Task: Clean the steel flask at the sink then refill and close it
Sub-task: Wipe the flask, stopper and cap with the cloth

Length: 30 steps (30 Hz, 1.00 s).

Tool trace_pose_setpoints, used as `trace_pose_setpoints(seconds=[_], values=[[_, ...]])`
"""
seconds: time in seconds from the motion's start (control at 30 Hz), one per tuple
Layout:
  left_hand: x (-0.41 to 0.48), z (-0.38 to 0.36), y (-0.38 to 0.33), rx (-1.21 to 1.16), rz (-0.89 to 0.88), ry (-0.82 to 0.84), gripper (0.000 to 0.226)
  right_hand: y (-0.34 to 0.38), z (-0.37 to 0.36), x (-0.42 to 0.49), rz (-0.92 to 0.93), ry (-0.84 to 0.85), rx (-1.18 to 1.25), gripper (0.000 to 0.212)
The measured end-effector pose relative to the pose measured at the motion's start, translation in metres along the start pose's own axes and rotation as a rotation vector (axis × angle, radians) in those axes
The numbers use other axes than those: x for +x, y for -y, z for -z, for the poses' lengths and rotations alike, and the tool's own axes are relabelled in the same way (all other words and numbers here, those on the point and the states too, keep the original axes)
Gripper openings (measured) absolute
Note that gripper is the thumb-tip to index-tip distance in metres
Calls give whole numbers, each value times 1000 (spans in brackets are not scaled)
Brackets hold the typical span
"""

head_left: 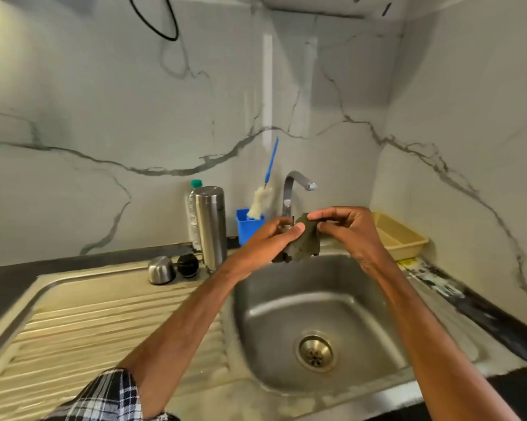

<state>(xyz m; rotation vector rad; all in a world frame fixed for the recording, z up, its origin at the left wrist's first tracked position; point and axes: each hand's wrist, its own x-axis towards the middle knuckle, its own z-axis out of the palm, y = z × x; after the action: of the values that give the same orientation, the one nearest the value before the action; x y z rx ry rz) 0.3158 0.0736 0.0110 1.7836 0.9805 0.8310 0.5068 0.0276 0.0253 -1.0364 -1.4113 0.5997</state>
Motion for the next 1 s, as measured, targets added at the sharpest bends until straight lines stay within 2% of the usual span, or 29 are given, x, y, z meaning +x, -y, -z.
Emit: trace_pose_setpoints(seconds=[0.07,0.23,0.37,0.53,0.67,0.77,0.87,1.0], values=[[-20,17,11,-134,33,90,34,-1,-20,-8,-63,52,90,35],[-58,40,37,-211,31,59,45,-8,-58,-20,-221,239,203,22],[-72,66,56,-100,17,60,57,-16,-75,-19,-273,407,171,37],[-77,83,77,12,52,126,41,-27,-89,-12,-377,590,230,51],[-71,87,92,4,51,86,37,-37,-99,-9,-403,594,229,50],[-67,94,99,-47,65,38,30,-41,-103,-8,-412,497,209,45],[-67,96,99,-55,24,-44,26,-50,-108,-16,-504,426,229,40],[-63,92,96,12,1,-28,27,-61,-122,-25,-553,476,77,52]])
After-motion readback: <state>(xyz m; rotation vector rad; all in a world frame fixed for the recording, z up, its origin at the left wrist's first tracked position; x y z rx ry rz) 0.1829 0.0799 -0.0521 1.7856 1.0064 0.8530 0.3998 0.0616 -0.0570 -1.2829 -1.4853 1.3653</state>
